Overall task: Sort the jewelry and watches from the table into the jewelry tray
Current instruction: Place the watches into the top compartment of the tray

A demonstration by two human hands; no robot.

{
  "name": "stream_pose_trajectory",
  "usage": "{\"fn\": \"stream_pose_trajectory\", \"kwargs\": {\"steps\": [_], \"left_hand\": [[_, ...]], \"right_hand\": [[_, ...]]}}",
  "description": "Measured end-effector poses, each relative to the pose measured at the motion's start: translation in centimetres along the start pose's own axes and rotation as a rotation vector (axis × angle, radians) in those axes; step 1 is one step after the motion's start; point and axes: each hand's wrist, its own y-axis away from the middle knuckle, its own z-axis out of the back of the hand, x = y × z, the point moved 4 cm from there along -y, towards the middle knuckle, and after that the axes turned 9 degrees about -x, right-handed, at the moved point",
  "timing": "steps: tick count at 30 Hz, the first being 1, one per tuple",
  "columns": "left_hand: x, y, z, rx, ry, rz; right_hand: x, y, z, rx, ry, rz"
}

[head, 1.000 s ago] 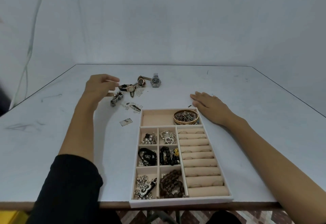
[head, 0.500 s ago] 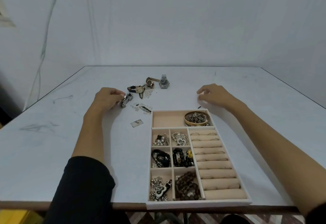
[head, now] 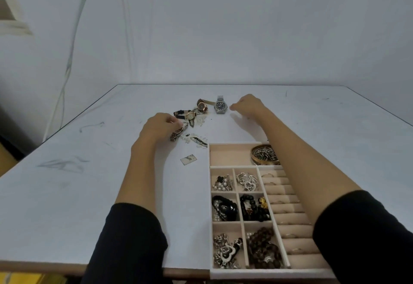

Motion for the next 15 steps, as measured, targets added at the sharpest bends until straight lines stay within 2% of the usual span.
{"fn": "stream_pose_trajectory", "kwargs": {"steps": [3,8,15], "left_hand": [[-0.2,-0.1,-0.1,0.03,-0.035,-0.004],[-0.9,0.2,-0.1,0.055,0.025,-0.019],[-1.7,0.5,-0.3,0.106,0.063,-0.012]], "right_hand": [[0.5,-1.0,-0.7,-0.015,-0.019,0.002],[1.5,-1.6,-2.7,0.001,0.098,0.063],[1.6,-2.6,-4.0,-0.104,0.198,0.04]]}}
